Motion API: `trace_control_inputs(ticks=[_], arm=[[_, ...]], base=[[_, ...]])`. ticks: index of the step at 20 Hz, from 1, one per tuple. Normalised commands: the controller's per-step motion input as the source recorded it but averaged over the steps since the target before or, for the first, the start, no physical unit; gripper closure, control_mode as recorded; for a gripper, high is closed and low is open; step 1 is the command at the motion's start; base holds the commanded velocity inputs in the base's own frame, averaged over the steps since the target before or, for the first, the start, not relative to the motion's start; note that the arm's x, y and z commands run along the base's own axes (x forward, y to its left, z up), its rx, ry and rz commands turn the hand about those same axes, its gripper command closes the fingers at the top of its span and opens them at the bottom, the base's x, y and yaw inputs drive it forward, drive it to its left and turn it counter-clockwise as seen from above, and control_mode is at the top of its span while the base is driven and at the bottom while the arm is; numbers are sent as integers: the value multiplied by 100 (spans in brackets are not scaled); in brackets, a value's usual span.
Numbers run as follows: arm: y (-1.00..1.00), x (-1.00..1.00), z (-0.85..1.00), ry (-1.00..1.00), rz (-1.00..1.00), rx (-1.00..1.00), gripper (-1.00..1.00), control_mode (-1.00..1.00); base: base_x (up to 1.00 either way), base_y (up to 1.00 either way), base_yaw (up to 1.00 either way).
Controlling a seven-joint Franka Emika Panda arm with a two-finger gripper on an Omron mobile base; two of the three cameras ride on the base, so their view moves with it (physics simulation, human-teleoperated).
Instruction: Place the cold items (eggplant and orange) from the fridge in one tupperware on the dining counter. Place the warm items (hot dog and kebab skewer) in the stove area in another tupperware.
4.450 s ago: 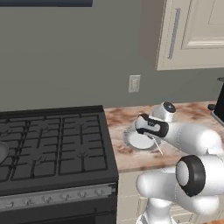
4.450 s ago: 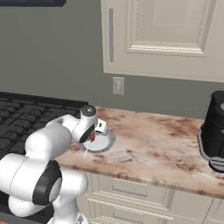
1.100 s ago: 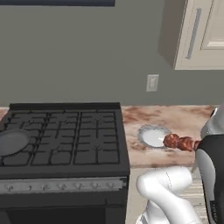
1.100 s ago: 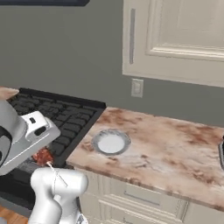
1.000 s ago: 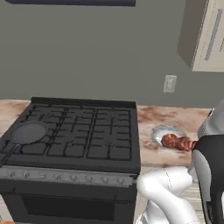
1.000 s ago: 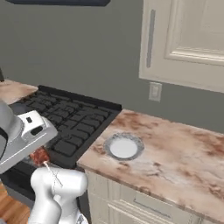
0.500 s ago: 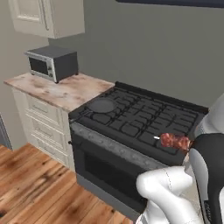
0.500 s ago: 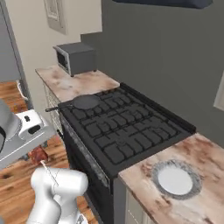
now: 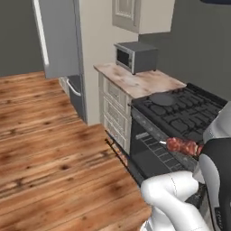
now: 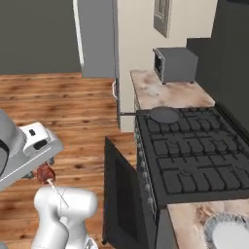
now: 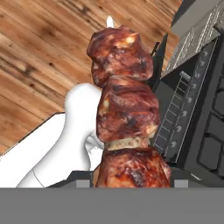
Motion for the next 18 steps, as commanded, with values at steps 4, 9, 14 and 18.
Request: trace_control_inputs(ticks=[4,9,14,18], arm=[[0,0,0,0,0,0,100,100],[0,0,0,0,0,0,100,100],[0,0,0,0,0,0,100,100],[0,0,0,0,0,0,100,100]], base=[[-3,60,72],[41,71,41],[98,30,20],[100,2,9]])
